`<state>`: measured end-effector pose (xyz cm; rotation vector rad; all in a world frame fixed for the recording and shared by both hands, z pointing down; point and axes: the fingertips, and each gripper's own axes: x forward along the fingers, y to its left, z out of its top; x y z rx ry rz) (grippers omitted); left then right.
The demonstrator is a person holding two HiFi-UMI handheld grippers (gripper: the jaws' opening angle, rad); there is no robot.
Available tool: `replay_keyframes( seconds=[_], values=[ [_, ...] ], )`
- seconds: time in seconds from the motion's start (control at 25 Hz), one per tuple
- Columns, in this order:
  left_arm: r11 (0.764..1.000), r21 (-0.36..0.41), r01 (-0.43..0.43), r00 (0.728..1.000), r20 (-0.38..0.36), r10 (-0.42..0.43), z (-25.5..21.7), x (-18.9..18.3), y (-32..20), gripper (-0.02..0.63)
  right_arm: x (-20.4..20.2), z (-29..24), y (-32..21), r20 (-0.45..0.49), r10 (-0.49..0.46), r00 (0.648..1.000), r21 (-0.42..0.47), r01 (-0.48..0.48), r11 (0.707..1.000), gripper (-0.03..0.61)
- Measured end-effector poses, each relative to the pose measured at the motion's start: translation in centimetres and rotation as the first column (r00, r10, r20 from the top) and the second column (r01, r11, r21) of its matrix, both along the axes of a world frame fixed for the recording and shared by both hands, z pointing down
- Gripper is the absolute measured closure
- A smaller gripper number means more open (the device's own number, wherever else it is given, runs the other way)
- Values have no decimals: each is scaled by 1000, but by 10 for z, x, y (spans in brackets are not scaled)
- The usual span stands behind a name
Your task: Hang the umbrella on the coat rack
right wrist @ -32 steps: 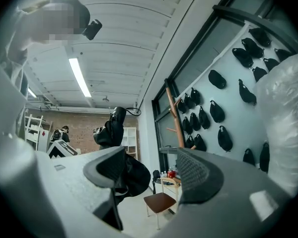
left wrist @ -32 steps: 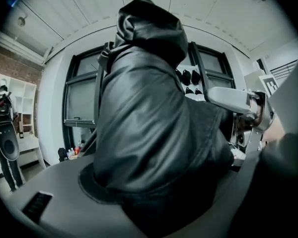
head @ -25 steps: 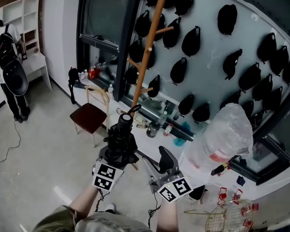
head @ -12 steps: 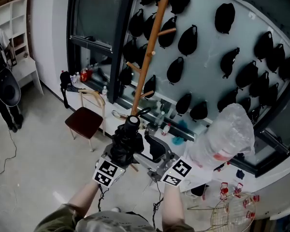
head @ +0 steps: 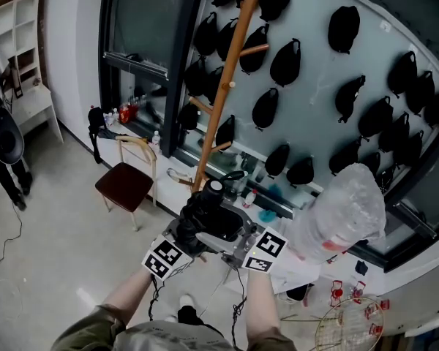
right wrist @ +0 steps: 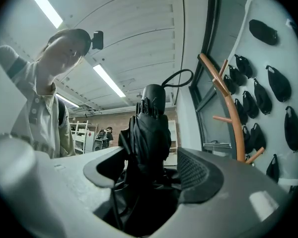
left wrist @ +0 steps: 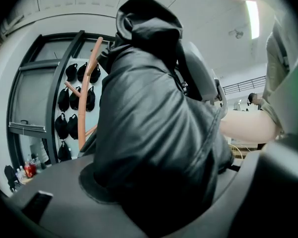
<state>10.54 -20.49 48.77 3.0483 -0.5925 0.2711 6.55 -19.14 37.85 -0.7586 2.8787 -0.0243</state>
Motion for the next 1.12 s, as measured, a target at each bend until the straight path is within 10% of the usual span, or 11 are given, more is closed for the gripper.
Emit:
replay_keyframes(
  seconds=[1.12],
  values=[
    [990, 111, 86, 996, -24, -84, -27, 76, -78, 225, 76, -30, -71, 51, -99, 994, 24, 98, 995, 388]
  ],
)
